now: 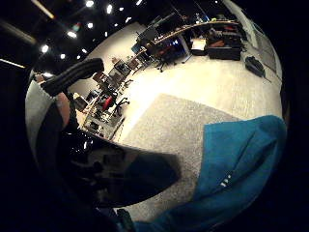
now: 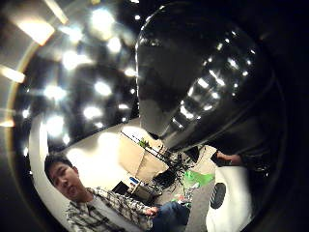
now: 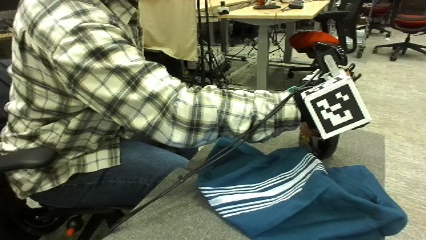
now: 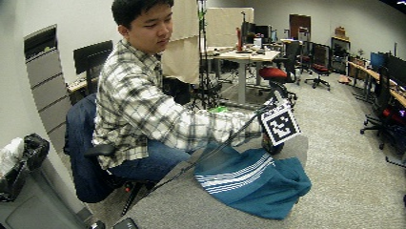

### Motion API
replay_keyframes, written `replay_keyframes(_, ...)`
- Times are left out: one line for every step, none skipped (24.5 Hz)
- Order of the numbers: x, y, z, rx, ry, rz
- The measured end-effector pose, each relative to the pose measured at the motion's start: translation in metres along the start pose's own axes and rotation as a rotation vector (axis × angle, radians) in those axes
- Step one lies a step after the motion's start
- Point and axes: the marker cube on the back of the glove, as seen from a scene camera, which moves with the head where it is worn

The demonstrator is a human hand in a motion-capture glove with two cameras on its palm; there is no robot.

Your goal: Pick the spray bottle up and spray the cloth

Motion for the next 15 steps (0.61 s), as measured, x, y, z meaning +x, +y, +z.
replay_keyframes(0.0002, 0.0002, 0.0001, -0.002, 0.001, 0.007)
replay_keyframes(0.0001, 0.0007, 0.0, -0.006, 0.0, 0.014)
replay_keyframes(0.0, 0.0012, -0.0001, -0.011, -0.001, 0.02)
replay_keyframes(0.0001, 0.0016, -0.0001, -0.013, 0.0, 0.025)
replay_keyframes(0.0002, 0.0016, 0.0, -0.013, 0.002, 0.028)
replay_keyframes(0.0005, 0.0014, 0.0001, -0.009, 0.005, 0.03)
replay_keyframes(0.0008, 0.0011, 0.0002, -0.005, 0.009, 0.031)
replay_keyframes(0.0012, 0.0009, 0.0004, -0.001, 0.012, 0.032)
replay_keyframes(0.0016, 0.001, 0.0005, 0.0, 0.016, 0.033)
replay_keyframes(0.002, 0.0013, 0.0005, -0.003, 0.018, 0.035)
replay_keyframes(0.0021, 0.0018, 0.0004, -0.008, 0.019, 0.038)
replay_keyframes(0.0019, 0.0023, 0.0, -0.014, 0.018, 0.042)
replay_keyframes(0.0016, 0.003, -0.0004, -0.022, 0.017, 0.046)
replay_keyframes(0.0012, 0.0038, -0.001, -0.03, 0.018, 0.052)
replay_keyframes(0.0007, 0.0047, -0.0016, -0.038, 0.021, 0.058)
